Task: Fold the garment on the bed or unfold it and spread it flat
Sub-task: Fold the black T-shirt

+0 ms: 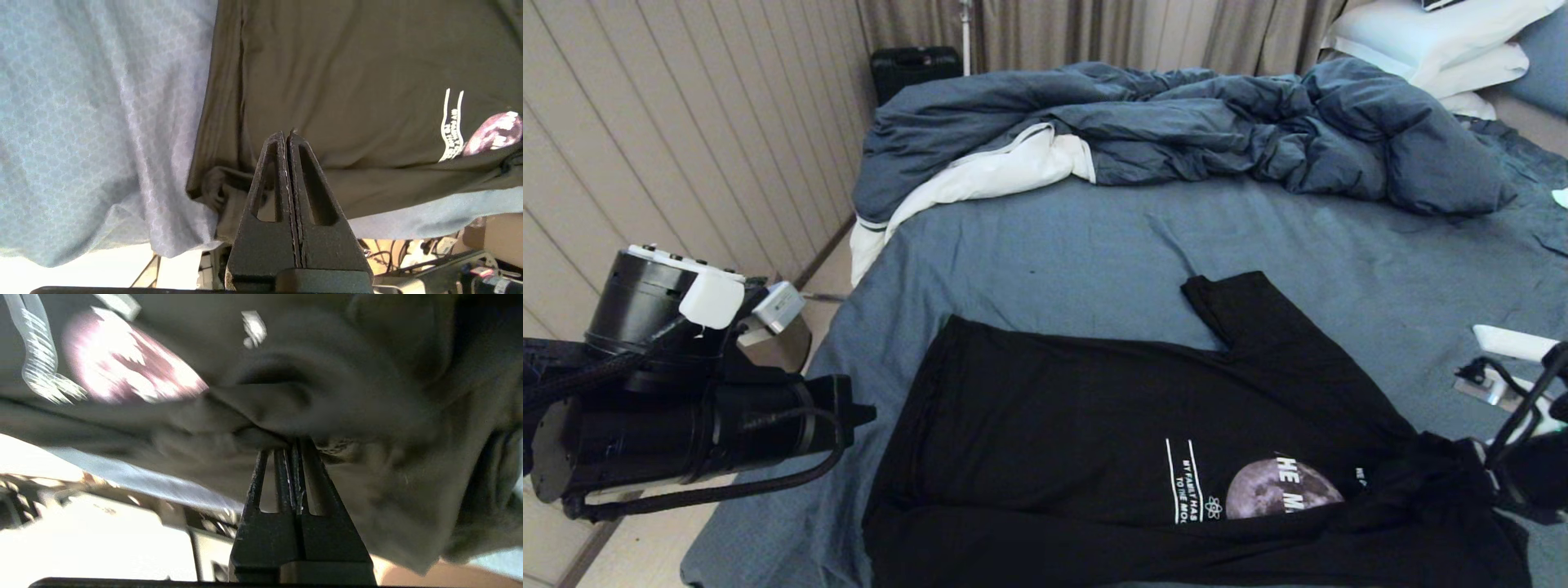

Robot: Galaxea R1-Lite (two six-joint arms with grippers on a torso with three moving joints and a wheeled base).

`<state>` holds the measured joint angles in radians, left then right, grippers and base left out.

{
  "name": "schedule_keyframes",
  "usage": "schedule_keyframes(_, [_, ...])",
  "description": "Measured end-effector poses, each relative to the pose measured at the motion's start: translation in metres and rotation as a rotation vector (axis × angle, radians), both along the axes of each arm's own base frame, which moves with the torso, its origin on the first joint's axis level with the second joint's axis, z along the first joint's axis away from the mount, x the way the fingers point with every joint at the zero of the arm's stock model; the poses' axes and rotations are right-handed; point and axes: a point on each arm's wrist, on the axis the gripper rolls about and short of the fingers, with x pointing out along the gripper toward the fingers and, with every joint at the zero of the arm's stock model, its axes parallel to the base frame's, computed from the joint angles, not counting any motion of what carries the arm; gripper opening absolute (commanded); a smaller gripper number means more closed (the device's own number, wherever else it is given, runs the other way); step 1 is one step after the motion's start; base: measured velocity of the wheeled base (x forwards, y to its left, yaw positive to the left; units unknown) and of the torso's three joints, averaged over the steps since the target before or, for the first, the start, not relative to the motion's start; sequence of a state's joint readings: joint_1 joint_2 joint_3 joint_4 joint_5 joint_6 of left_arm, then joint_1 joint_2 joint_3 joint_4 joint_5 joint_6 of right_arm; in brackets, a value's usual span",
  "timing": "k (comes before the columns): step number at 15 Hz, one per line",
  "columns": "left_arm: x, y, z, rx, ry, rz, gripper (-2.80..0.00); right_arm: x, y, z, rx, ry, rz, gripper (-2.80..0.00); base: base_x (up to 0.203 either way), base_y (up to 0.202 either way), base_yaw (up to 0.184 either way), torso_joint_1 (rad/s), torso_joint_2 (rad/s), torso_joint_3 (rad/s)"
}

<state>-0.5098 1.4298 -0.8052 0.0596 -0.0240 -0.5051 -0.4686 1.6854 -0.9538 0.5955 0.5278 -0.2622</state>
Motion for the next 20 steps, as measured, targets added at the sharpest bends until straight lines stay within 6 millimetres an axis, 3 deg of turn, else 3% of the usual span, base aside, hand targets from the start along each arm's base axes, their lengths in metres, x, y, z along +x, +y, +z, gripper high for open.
schedule_keyframes(5, [0.007, 0.003, 0.010, -0.018, -0.035, 0.026, -2.80, 0.024, 0.011, 0.030, 0.004, -0.100, -0.004, -2.80, 0.000, 0.000, 0.000, 0.000, 0.00, 0.000])
schedule_keyframes(8, [0.012, 0.006, 0.014, -0.026, -0.045, 0.044, -2.80, 0.045, 0.013, 0.037, 0.017, -0.126, -0.020, -2.80, 0.000, 0.000, 0.000, 0.000, 0.00, 0.000])
schedule_keyframes(14, [0.014, 0.006, 0.013, -0.029, -0.039, 0.050, -2.80, 0.094, 0.012, 0.029, 0.058, -0.113, -0.057, -2.80, 0.000, 0.000, 0.000, 0.000, 0.00, 0.000])
schedule_keyframes(20, [0.014, 0.006, 0.013, -0.030, -0.036, 0.049, -2.80, 0.111, 0.022, 0.022, 0.067, -0.094, -0.035, -2.80, 0.000, 0.000, 0.000, 0.000, 0.00, 0.000])
